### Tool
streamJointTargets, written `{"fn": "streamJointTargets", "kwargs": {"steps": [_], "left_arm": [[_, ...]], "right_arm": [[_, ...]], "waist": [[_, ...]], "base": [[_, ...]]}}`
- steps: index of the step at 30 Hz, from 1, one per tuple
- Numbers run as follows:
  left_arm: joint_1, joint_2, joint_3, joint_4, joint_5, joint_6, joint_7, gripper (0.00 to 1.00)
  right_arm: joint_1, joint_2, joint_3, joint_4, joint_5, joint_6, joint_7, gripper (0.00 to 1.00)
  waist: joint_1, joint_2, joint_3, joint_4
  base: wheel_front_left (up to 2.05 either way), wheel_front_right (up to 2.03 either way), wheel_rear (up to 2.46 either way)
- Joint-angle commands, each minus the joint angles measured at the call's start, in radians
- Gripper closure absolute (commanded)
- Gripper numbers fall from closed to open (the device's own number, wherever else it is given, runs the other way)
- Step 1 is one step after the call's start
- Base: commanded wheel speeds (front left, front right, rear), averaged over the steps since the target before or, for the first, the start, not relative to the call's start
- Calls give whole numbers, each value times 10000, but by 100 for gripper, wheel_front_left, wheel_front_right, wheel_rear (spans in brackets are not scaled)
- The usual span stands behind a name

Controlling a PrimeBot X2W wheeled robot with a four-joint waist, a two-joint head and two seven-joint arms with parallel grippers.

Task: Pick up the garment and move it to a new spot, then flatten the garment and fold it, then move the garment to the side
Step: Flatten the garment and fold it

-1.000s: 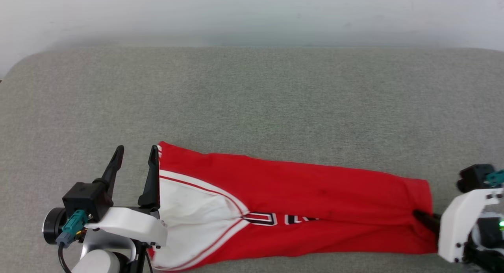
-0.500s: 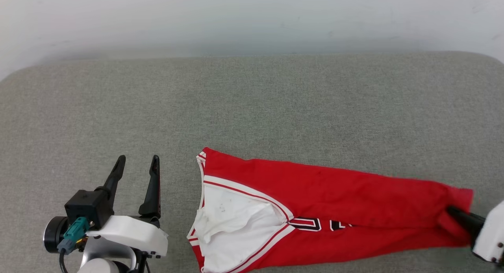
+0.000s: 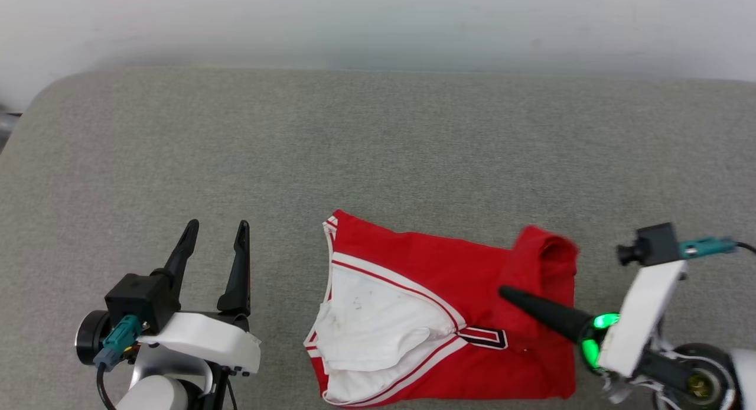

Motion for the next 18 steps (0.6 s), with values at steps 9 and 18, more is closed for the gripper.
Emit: {"fn": "streamJointTargets", "kwargs": {"steps": [9,18], "left_arm": [[-616,-374,-208,204,51,-277,-187,0],[-1086,-749,-257,675,57,-611,-405,0]], "right_arm": [[-819,281,2716,1014,1311,-4,-1347,100],[-1738,276,4644,2414,1489,-2,-3108,100]], "waist": [[0,0,513,779],[0,0,958,1214]], "base": [[0,0,0],[0,0,0]]}}
